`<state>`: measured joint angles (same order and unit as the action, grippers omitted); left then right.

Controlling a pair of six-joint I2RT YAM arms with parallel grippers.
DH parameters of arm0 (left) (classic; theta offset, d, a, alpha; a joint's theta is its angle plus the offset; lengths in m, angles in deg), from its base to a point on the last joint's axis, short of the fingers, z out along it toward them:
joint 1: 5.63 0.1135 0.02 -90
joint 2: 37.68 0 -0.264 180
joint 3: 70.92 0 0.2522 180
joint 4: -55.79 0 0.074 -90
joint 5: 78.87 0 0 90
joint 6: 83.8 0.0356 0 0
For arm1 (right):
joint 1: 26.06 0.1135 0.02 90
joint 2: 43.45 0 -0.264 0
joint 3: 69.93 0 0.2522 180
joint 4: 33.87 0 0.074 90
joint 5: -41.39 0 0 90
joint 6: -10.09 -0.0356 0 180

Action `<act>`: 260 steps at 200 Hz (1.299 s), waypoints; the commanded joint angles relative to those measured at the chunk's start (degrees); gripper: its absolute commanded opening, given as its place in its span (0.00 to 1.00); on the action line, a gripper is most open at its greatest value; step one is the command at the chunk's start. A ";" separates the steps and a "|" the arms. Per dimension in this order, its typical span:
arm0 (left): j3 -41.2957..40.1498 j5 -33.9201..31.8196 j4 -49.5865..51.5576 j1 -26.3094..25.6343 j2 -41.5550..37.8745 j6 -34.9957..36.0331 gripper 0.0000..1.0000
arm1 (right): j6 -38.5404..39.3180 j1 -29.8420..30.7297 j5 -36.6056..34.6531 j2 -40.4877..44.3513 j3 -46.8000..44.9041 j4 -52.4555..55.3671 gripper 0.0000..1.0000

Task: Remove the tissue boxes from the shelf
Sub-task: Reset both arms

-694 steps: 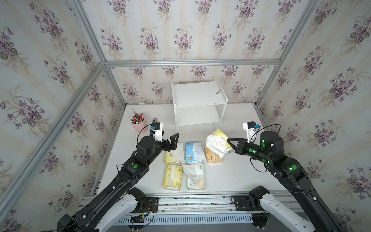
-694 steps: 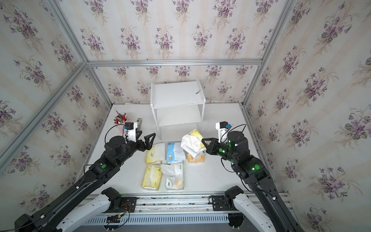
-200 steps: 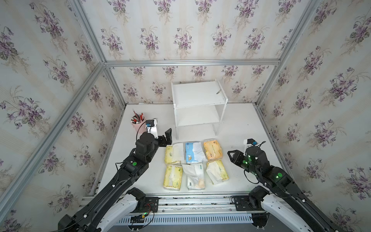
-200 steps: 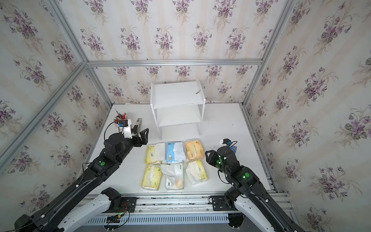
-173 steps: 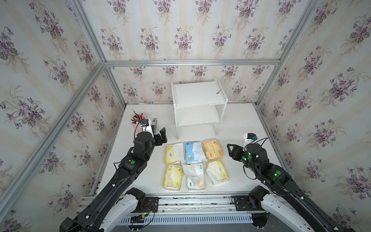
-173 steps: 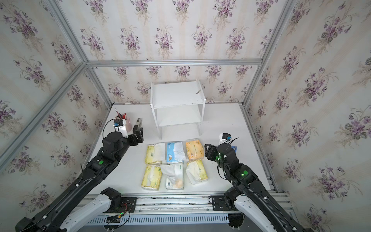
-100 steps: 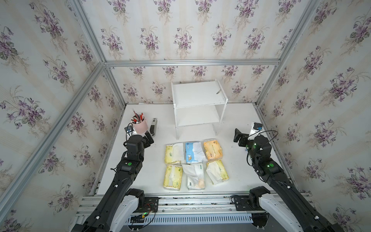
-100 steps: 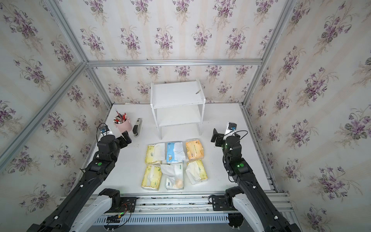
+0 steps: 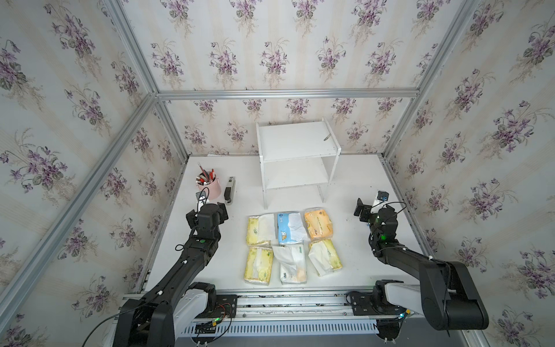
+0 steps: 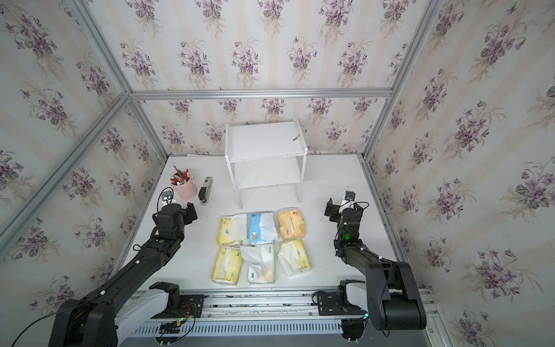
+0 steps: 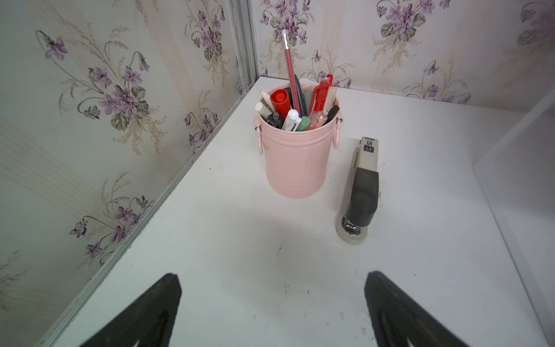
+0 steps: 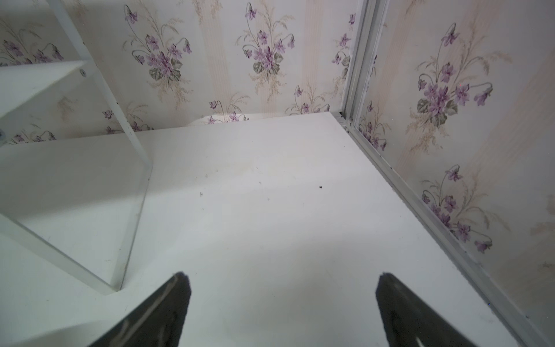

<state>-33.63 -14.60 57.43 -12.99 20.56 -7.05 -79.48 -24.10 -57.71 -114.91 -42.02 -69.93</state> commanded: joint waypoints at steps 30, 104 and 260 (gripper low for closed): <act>-3.62 3.86 -14.29 1.68 6.51 3.62 0.99 | 6.55 -1.70 7.52 -6.32 -2.98 -26.72 1.00; -2.27 9.25 -23.91 2.60 14.59 11.89 0.99 | 5.79 -2.48 10.50 -8.17 1.34 -21.59 1.00; -1.45 13.66 -34.18 2.92 27.02 15.36 0.99 | 5.06 -2.57 10.39 -0.85 -6.88 -15.52 1.00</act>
<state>-37.74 0.80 22.35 -10.15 46.52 8.44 -74.50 -26.75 -48.09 -116.57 -48.56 -83.55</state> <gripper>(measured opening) 0.992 0.994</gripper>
